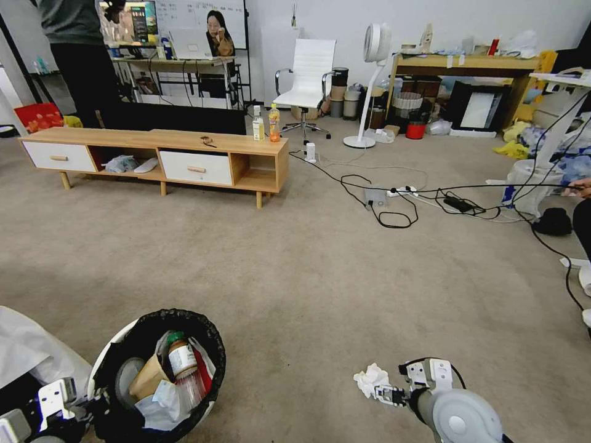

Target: Pick up the trash bin and place the garbage on the floor into it.

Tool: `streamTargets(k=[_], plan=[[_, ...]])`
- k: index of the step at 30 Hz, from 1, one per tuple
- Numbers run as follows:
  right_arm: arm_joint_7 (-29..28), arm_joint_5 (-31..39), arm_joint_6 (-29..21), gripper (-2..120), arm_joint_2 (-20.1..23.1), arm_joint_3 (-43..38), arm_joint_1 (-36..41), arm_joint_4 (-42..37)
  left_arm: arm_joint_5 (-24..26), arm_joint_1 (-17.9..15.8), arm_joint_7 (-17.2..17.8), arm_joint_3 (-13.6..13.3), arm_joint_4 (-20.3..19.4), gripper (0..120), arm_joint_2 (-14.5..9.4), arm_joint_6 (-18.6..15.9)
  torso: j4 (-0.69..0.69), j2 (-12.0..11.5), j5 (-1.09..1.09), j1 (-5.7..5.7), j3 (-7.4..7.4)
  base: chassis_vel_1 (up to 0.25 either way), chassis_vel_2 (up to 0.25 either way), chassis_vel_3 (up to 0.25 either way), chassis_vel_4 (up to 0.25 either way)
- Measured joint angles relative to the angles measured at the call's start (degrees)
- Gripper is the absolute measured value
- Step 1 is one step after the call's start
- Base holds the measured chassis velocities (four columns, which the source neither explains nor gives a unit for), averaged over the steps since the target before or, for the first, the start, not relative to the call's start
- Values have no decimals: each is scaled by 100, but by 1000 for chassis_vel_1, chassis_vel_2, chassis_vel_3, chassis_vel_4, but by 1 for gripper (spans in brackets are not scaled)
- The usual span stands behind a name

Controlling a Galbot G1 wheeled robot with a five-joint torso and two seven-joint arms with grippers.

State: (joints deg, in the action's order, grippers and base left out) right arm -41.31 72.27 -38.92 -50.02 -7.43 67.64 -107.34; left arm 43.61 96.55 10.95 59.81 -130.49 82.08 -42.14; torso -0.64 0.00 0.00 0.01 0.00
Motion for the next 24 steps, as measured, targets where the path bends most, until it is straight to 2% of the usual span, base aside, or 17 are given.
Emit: streamTargets(k=[11,24], plan=[[461,-437,252,100,-241,195,-512,875,-57,5,-6,5,28,1,59,0,0,0,0,0,0,0,0,0,0],[733,-684,391,100,-449,505,-872,1682,-92,-73,-7,-28,161,1,65,0,0,0,0,0,0,0,0,0,0]])
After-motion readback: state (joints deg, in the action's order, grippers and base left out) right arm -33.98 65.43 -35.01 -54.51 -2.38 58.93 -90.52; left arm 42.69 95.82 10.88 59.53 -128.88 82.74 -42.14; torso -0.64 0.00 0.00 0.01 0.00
